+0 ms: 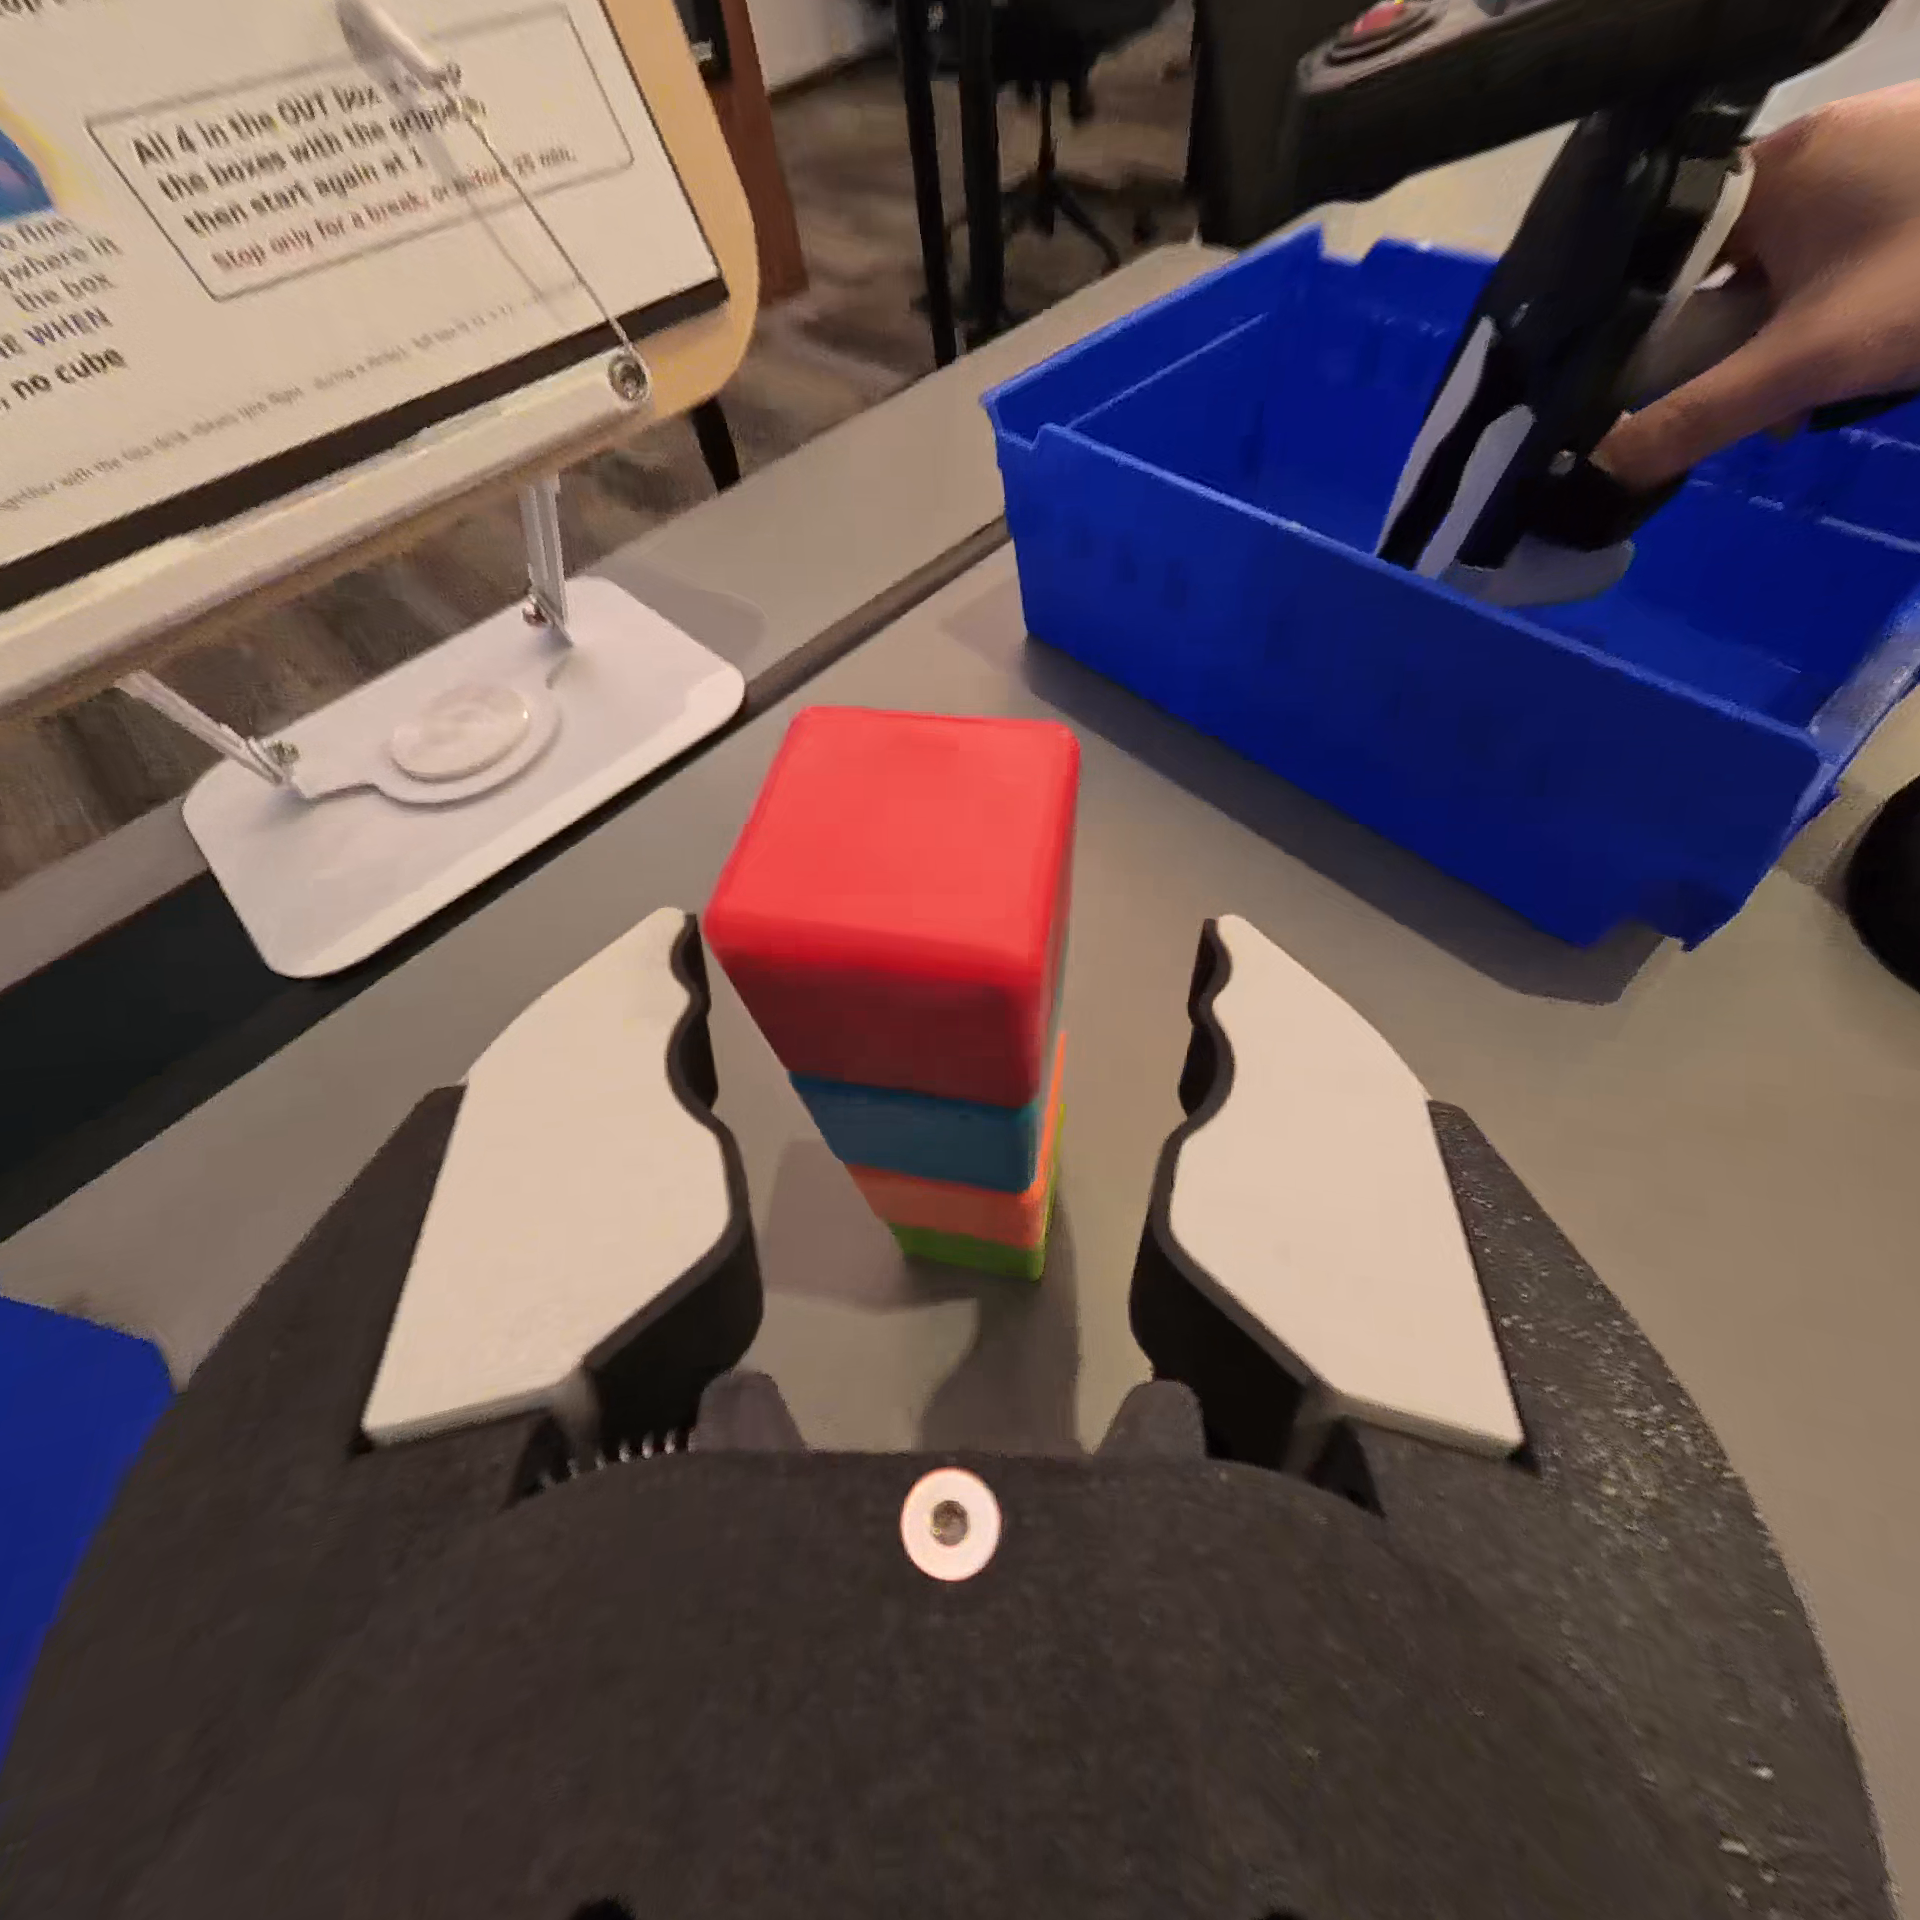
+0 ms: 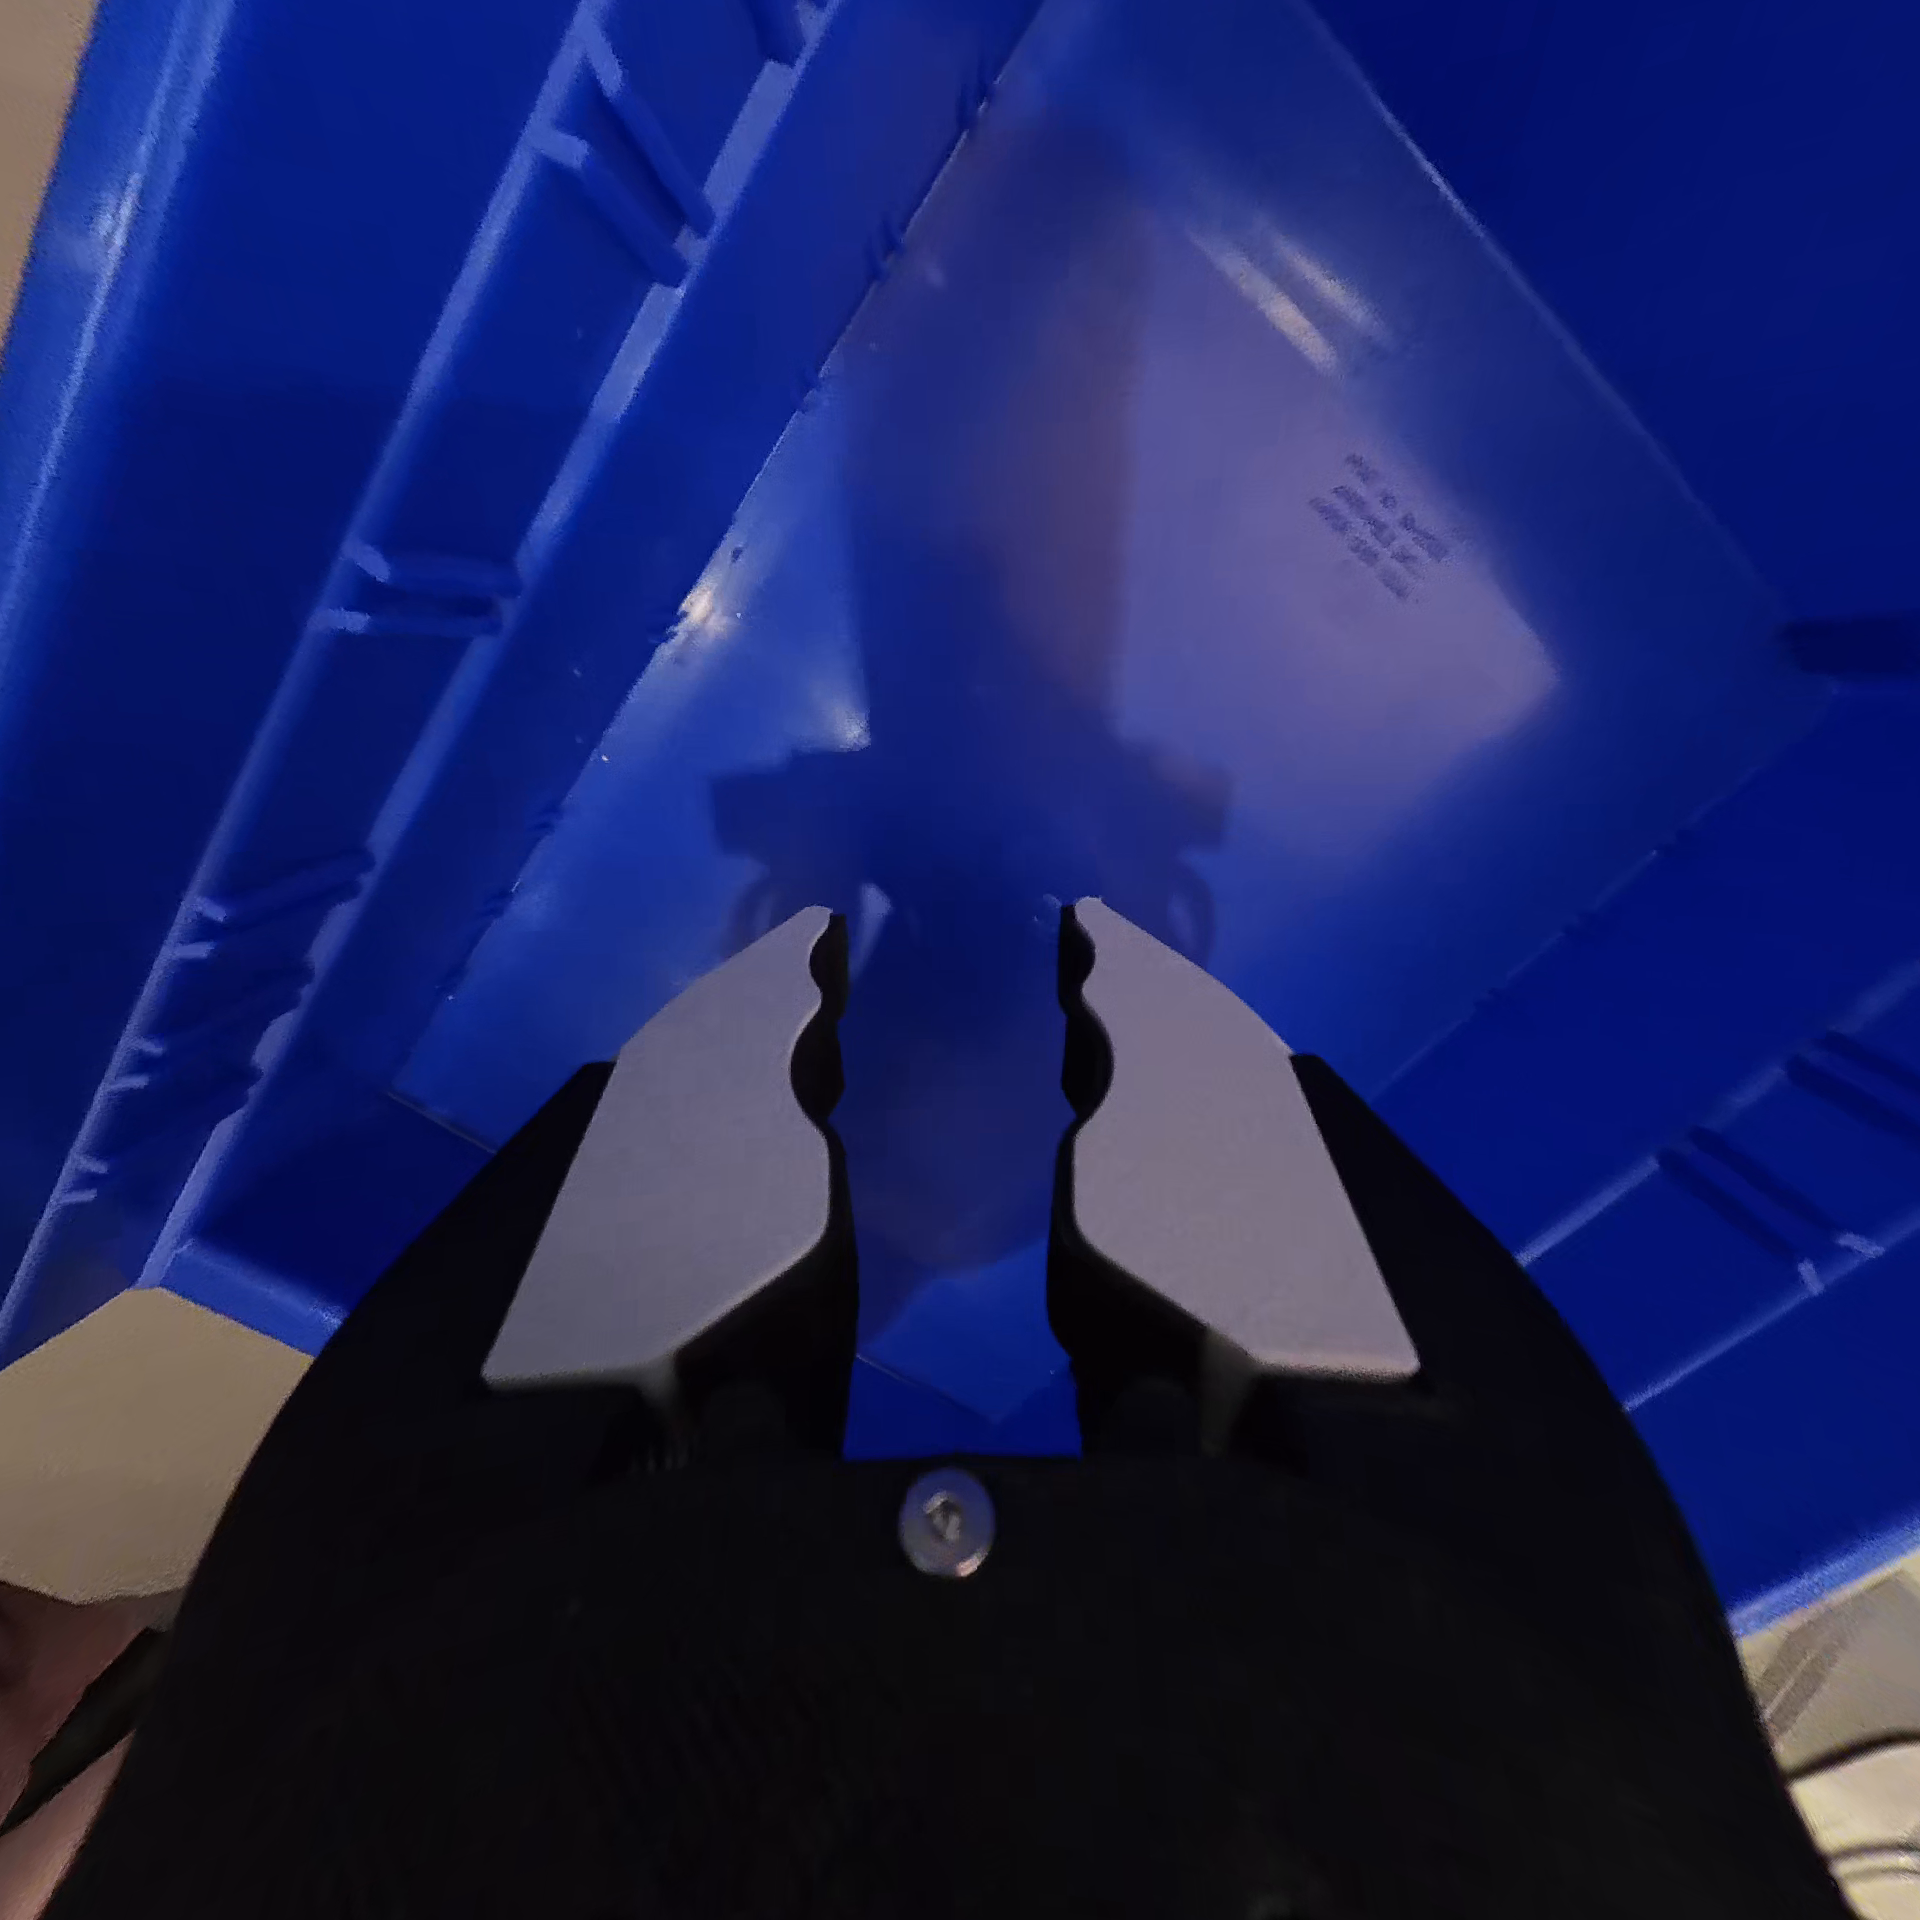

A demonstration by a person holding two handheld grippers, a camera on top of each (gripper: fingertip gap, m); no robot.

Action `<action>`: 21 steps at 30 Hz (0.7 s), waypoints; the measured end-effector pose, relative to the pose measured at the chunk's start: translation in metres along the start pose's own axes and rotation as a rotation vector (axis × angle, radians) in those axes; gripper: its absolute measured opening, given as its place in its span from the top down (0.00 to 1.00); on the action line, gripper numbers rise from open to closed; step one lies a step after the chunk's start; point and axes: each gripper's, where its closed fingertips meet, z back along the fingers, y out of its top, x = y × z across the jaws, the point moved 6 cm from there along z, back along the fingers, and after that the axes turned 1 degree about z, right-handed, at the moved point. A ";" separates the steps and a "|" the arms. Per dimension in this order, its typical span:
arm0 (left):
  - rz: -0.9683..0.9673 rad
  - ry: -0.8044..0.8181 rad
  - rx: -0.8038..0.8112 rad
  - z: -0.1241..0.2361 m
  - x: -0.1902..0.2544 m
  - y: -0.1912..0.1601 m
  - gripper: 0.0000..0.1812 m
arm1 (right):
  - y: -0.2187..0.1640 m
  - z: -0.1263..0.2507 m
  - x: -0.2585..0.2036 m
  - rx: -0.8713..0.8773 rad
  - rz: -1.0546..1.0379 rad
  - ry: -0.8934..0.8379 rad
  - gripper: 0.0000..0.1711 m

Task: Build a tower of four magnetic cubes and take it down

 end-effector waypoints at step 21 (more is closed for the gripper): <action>0.134 -0.108 0.195 -0.015 -0.008 -0.034 0.61 | 0.020 0.067 -0.010 0.317 0.072 -0.143 0.77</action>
